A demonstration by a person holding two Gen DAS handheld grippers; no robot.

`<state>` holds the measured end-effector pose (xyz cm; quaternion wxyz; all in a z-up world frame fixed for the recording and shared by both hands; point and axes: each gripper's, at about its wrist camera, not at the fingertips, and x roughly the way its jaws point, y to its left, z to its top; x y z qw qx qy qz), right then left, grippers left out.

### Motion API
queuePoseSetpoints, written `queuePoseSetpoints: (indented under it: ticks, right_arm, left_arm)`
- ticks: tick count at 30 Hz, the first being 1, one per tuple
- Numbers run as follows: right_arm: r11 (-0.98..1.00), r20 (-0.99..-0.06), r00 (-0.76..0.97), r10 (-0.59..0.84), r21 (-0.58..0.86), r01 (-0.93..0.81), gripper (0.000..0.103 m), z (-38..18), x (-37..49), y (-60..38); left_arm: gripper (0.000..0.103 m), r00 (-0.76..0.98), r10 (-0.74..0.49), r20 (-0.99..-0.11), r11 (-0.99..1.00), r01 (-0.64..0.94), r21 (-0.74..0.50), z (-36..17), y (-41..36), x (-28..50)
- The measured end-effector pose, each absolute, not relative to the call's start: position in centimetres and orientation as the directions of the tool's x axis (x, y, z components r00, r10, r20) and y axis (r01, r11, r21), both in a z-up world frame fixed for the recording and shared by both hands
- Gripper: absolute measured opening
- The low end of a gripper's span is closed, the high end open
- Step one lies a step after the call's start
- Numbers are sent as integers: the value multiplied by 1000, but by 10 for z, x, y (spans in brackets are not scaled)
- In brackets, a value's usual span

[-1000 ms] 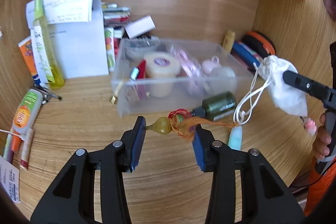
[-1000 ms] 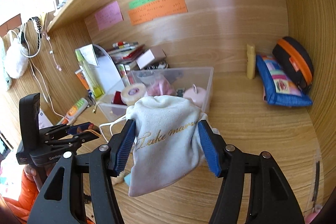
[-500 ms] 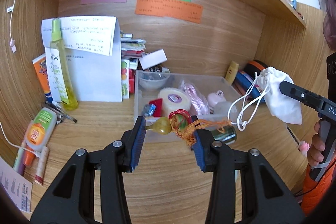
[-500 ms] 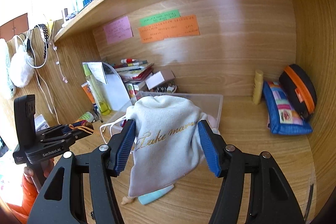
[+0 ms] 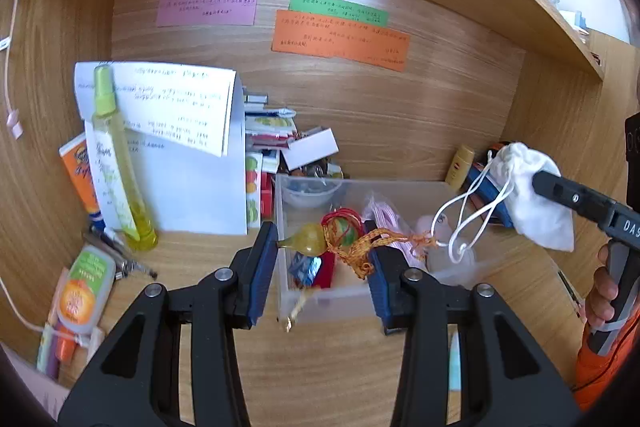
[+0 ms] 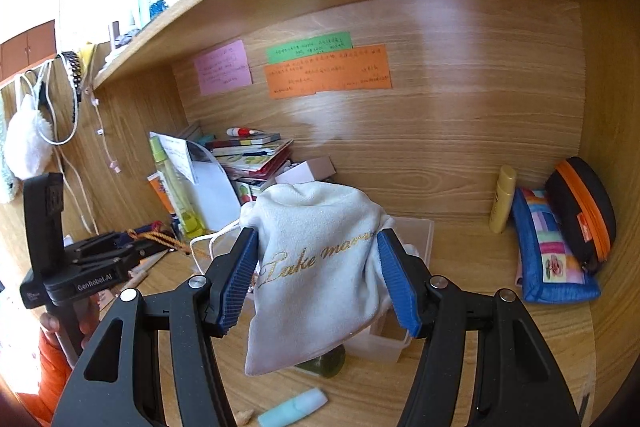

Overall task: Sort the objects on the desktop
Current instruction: 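Carry the white pouch and gourd ornament over the plastic box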

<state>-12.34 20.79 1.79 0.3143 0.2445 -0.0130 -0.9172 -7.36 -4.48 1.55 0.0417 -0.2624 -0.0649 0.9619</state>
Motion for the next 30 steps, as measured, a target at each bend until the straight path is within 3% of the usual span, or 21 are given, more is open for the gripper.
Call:
queuePoseSetpoints:
  ticks: [15, 21, 30]
  right_arm:
    - [-821, -508, -664, -549, 178, 543, 57, -2, -178, 186]
    - [-821, -555, -625, -549, 221, 526, 57, -28, -191, 178]
    - [-858, -620, -619, -482, 190, 478, 58, -52, -206, 173]
  left_arm:
    - [42, -843, 125, -523, -990, -75, -116, 21, -35, -146]
    - [42, -806, 122, -580, -987, -39, -154, -5, -41, -176]
    - [42, -760, 104, -641, -993, -47, -106, -35, -34, -188]
